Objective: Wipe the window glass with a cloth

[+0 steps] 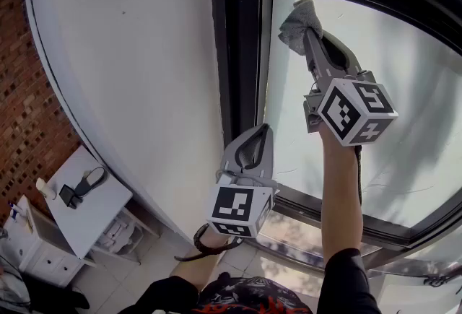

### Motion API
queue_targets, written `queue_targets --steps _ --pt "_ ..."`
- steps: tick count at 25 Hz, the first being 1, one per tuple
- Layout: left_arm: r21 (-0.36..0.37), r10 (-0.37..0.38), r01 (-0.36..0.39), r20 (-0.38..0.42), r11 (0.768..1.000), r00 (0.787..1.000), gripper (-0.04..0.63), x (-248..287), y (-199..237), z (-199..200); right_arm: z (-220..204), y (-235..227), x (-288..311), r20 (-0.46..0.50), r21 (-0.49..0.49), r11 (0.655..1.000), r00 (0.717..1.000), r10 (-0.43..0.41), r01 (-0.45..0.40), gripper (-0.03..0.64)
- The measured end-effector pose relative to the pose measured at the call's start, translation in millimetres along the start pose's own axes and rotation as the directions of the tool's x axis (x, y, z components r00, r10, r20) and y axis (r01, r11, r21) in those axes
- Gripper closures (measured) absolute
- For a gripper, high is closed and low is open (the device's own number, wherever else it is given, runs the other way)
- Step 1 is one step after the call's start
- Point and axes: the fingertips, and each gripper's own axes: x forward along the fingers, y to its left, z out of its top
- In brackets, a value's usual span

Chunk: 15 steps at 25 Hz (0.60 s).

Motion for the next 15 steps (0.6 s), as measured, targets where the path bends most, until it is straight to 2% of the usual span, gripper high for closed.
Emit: queue_targets --steps 3,6,8,10,12,14,15 --pt "-0.110 -0.028 0.026 -0.010 0.994 1.000 0.614 11 -23 -11 16 -30 -30 0.003 -0.047 0.998 0.999 -0.048 0.048 0.601" --pt "-0.158 -0.113 0.107 -0.031 0.982 0.993 0.604 23 -64 -16 35 -69 -67 0.011 -0.069 0.993 0.995 -0.095 0.096 0.600" --pt "-0.143 -0.221 0.210 -0.060 0.967 0.974 0.604 30 -105 -16 47 -95 -92 0.019 -0.073 0.990 0.992 -0.123 0.124 0.600" --pt "-0.088 -0.308 0.300 -0.095 0.950 0.947 0.604 35 -146 -13 61 -119 -117 0.030 -0.088 0.983 0.987 -0.158 0.160 0.600" --pt "-0.041 -0.359 0.357 -0.102 0.933 0.928 0.603 40 -181 -8 75 -140 -143 0.030 -0.114 0.974 0.980 -0.195 0.197 0.600" --pt "-0.053 -0.393 0.390 -0.086 0.919 0.915 0.604 42 -210 -3 88 -164 -174 0.029 -0.145 0.960 0.971 -0.236 0.238 0.600" --pt "-0.069 -0.393 0.389 -0.070 0.919 0.917 0.604 43 -222 -1 94 -178 -192 0.032 -0.163 0.951 0.965 -0.261 0.263 0.600"
